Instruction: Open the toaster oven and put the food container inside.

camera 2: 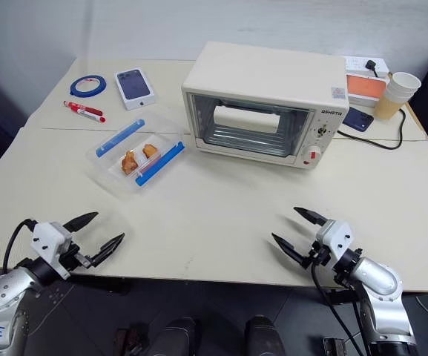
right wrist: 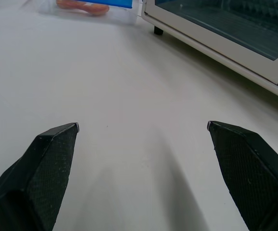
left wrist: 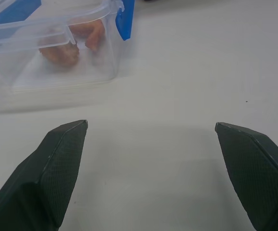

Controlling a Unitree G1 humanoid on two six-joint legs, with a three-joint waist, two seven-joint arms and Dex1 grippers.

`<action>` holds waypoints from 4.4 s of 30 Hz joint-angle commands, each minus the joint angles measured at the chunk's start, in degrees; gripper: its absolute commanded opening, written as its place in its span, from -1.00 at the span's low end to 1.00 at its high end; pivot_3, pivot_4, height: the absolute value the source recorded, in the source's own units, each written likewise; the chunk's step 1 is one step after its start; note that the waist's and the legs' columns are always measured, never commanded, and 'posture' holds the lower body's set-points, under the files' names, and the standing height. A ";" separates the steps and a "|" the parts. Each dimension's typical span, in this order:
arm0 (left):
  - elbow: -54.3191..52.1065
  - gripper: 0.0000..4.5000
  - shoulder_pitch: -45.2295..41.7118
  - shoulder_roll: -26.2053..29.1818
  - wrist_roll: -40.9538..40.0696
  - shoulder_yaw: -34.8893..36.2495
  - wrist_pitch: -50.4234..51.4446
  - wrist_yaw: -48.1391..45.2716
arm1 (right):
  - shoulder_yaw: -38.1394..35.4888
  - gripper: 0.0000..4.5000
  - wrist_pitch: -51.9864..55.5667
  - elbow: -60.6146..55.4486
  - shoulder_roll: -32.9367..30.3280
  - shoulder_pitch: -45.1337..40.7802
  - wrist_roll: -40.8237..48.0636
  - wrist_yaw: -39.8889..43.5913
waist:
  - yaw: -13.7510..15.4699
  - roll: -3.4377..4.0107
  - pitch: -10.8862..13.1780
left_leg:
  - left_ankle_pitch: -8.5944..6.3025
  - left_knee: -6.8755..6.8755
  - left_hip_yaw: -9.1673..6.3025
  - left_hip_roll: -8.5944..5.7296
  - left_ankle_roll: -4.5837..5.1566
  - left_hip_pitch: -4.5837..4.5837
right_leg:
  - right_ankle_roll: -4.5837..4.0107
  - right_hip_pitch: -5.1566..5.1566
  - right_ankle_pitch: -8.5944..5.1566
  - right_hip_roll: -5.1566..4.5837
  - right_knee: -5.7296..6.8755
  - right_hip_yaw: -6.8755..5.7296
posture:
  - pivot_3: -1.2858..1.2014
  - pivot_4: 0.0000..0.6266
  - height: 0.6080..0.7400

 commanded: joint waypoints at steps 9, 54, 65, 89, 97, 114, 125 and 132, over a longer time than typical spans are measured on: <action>-2.56 1.00 -0.62 1.60 -8.95 1.07 5.32 -5.75 | -0.22 0.99 -0.72 -1.58 0.03 0.34 2.25 1.48 | 0.00 0.00 0.00 | 0.00 0.00 0.00 0.00 0.00 0.00 | 0.00 0.00 0.00 -0.01 0.01 0.00 | 0.03 -0.52 1.00; -5.72 1.00 -24.13 10.10 -29.47 -1.44 31.91 -12.42 | 4.21 0.99 28.31 1.12 1.04 -40.03 9.12 -4.58 | -1.53 0.08 0.09 | 0.00 0.05 0.15 0.00 -0.03 -0.17 | 0.02 -0.35 0.01 -0.01 0.25 -0.02 | 0.03 -0.52 1.00; 7.32 0.32 -38.59 6.87 -23.20 -6.61 27.15 -14.19 | 8.77 1.00 20.01 -6.11 -5.10 -26.21 3.45 6.83 | -1.47 0.01 0.13 | 0.01 0.19 0.27 -0.05 0.00 -0.16 | 0.05 -0.31 0.03 0.02 0.29 -0.21 | 0.03 -0.52 1.00; 54.71 -0.98 -68.68 -7.34 -0.48 -16.99 0.83 -22.55 | 3.27 1.00 14.43 -9.78 -6.82 -15.41 0.97 1.64 | -1.22 -0.17 0.24 | 0.01 0.25 0.23 -0.12 0.00 -0.24 | 0.08 -0.35 0.04 0.21 0.49 -0.51 | 0.03 -0.52 1.00; 51.87 -0.98 -64.13 -8.63 4.64 -22.10 -3.42 -27.44 | -9.18 1.00 11.07 -15.79 -11.00 5.81 1.56 1.81 | 0.19 -0.22 0.27 | 0.02 0.32 0.26 -0.22 0.04 -0.35 | 0.12 -0.27 0.06 0.14 0.36 -0.70 | 0.03 -0.52 1.00; 13.70 -0.70 -44.94 -4.10 -6.35 -14.85 15.44 -21.09 | -7.78 1.00 12.79 -18.71 -8.84 -0.03 9.47 0.22 | -0.08 -0.33 0.33 | 0.02 0.39 0.32 0.01 0.04 -0.14 | 0.16 -0.22 0.08 0.06 0.40 -0.51 | 0.03 -0.52 1.00; -12.57 0.43 -8.77 5.13 -17.69 19.39 35.13 -2.93 | 4.57 1.00 8.71 -13.51 -1.93 -15.51 7.92 4.40 | -1.67 -0.29 0.31 | 0.00 0.12 0.31 0.05 0.02 -0.04 | 0.15 -0.25 0.08 -0.11 0.24 -0.15 | 0.03 -0.52 1.00; -13.24 0.99 8.59 -0.36 -17.67 33.54 31.07 1.42 | 8.27 1.00 9.03 -11.09 -0.24 -19.08 8.72 8.31 | 0.12 -0.32 0.29 | -0.03 0.19 0.10 0.04 0.00 -0.07 | 0.13 -0.08 0.08 -0.18 -0.01 -0.09 | 0.03 -0.52 1.00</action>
